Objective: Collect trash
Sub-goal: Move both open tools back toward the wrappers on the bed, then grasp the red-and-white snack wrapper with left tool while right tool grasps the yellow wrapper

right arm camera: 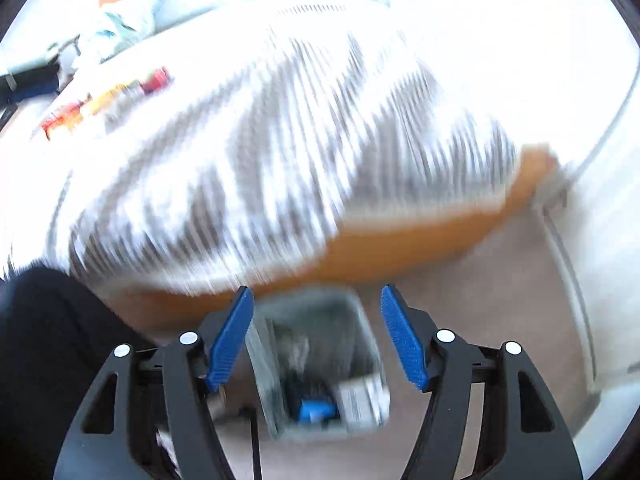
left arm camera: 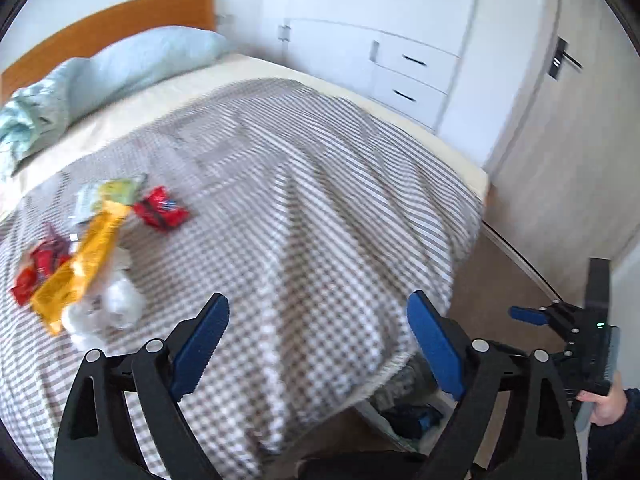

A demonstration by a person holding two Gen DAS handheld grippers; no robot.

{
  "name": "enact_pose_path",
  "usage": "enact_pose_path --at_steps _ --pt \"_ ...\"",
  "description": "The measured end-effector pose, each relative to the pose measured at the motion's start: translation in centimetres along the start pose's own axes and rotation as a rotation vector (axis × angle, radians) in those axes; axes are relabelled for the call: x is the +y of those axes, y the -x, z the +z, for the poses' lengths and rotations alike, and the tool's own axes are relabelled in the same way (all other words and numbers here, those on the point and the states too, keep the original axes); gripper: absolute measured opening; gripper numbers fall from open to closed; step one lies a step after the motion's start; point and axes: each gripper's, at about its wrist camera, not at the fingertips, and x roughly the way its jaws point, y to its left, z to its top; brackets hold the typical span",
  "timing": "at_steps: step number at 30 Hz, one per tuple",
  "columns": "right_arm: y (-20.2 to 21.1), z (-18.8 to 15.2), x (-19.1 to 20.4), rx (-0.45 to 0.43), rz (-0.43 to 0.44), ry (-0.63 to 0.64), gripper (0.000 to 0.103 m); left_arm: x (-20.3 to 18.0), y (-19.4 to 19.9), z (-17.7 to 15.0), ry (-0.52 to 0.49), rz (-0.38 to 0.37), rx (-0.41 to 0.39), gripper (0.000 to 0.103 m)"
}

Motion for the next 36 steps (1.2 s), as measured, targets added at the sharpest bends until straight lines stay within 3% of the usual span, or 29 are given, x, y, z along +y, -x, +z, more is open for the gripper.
enact_pose_path --at_steps 5,8,11,15,18,20,23,25,28,29,31,33,36 --pt "1.2 6.9 7.8 -0.126 0.045 0.149 0.064 11.7 3.5 -1.1 0.249 0.145 -0.077 0.089" --pt "1.1 10.2 13.5 -0.168 0.066 0.249 0.064 17.7 5.1 -1.8 0.341 0.250 -0.120 0.089" --pt "0.3 12.8 19.4 -0.200 0.091 0.348 0.064 22.8 5.5 -2.6 0.349 0.375 -0.158 0.089" --pt "-1.6 14.2 26.2 -0.200 0.138 0.441 0.067 29.7 2.2 -3.2 0.309 0.637 -0.147 0.088" --pt "-3.7 14.4 30.2 -0.166 0.159 0.496 0.067 34.0 -1.2 -3.3 0.267 0.555 -0.017 0.088" --pt "-4.8 14.6 32.2 -0.147 0.167 0.515 0.067 35.3 -2.5 -3.1 0.223 0.525 0.029 0.085" --pt "-6.5 15.2 34.5 -0.123 0.175 0.527 0.067 37.1 -3.1 -2.8 0.236 0.473 -0.011 0.072" --pt "-7.3 15.6 35.9 -0.119 0.185 0.530 0.067 37.0 -4.1 -2.5 0.197 0.473 -0.013 0.071" --pt "-8.7 16.3 38.5 -0.106 0.204 0.555 0.067 36.5 -6.2 -2.5 0.107 0.500 0.011 0.050" --pt "-9.3 16.5 39.5 -0.091 0.213 0.560 0.067 36.6 -6.8 -2.6 0.104 0.501 0.035 0.031" --pt "-10.7 16.8 41.1 -0.063 0.242 0.568 0.067 36.7 -6.7 -2.6 0.105 0.507 0.040 0.031" --pt "-12.0 17.0 42.8 -0.053 0.223 0.584 0.067 37.3 -4.9 -2.2 0.142 0.484 0.017 0.026" --pt "-14.0 16.8 45.0 -0.047 0.209 0.595 0.067 40.4 -0.9 -1.6 0.337 0.414 -0.071 0.024"
